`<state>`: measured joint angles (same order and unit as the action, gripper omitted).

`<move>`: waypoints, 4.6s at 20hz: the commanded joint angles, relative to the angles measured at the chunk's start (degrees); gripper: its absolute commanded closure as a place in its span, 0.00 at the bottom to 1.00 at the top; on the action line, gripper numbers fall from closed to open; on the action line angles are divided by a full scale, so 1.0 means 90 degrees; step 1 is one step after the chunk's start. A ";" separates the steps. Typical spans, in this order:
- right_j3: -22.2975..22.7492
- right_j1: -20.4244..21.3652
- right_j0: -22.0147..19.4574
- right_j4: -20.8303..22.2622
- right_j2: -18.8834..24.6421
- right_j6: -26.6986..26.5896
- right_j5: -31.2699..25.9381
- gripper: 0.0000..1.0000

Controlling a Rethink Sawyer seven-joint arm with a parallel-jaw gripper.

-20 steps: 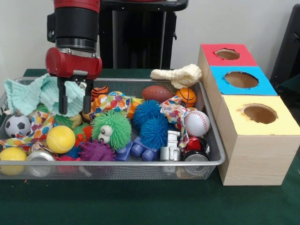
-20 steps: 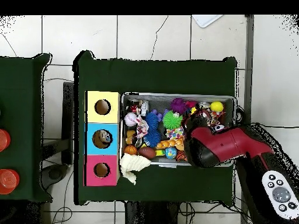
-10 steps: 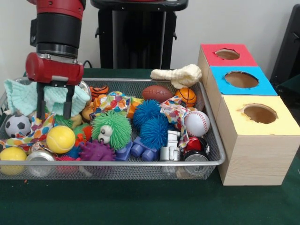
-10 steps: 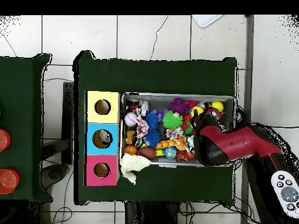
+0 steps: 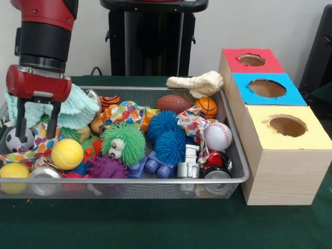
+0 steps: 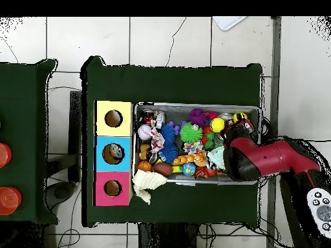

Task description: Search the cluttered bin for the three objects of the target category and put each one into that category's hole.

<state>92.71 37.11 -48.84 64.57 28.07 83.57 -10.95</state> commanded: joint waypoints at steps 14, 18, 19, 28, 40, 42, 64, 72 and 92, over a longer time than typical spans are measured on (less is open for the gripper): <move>-0.0806 -0.1089 0.0433 -0.0114 -0.1068 -0.0030 -0.1599 0.00; -0.0611 -0.1092 0.0471 -0.0307 -0.1168 0.0200 -0.1586 0.00; -0.0588 -0.1123 0.0495 -0.0352 -0.1193 0.0270 -0.1568 0.00; 0.0278 -0.1567 -0.0870 -0.1671 0.0124 -0.0013 -0.0956 0.00; 0.0677 -0.2622 -0.1963 -0.1800 0.1226 -0.0179 -0.0118 0.00; 0.0680 -0.2682 -0.1999 -0.1755 0.1267 -0.0161 -0.0058 0.00; 0.1059 -0.3623 -0.2770 -0.2467 0.2052 -0.0272 -0.0652 1.00; 0.1260 -0.3539 -0.2759 -0.2756 0.1956 0.0060 -0.0637 1.00; 0.1809 -0.3234 -0.2529 -0.3542 0.1708 0.0619 -0.0630 1.00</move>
<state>102.47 9.68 -75.38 35.72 43.29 83.56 -8.43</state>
